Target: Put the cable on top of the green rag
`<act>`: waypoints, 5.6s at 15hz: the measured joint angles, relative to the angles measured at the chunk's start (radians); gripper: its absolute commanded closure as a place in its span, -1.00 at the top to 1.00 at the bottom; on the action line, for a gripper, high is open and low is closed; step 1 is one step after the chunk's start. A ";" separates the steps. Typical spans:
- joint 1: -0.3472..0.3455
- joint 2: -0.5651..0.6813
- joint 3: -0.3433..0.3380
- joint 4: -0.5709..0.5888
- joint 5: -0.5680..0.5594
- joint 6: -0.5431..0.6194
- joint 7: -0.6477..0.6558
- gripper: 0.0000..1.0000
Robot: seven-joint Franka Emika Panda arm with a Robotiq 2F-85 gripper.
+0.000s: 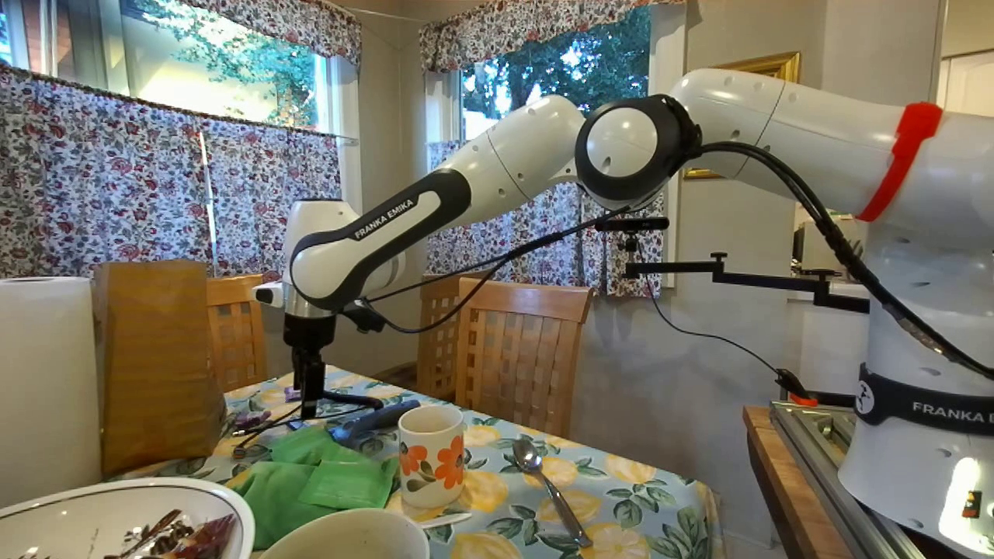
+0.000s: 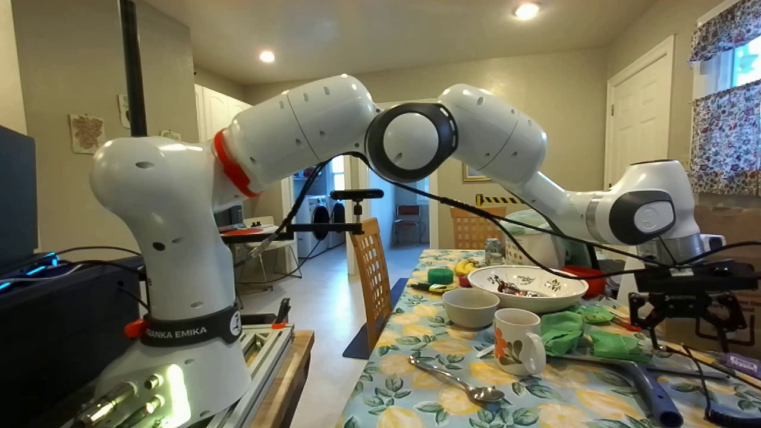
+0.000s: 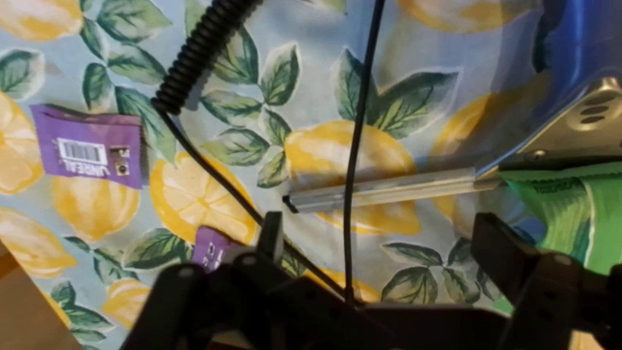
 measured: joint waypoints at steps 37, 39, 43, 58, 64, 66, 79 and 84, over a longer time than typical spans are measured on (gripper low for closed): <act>-0.036 0.165 0.062 0.253 0.109 -0.142 -0.133 -0.87; -0.037 0.173 0.062 0.267 0.112 -0.142 -0.133 -1.00; -0.039 0.176 0.073 0.270 0.113 -0.142 -0.133 -0.98; -0.068 0.017 0.124 0.330 0.128 -0.189 -0.137 -0.98; -0.063 -0.050 0.255 0.329 0.175 -0.188 -0.171 -0.98; -0.062 -0.067 0.302 0.329 0.187 -0.188 -0.187 -0.98; -0.116 -0.100 0.539 0.322 0.271 -0.155 -0.300 -0.98; -0.158 -0.108 0.606 0.259 0.290 -0.135 -0.369 -0.98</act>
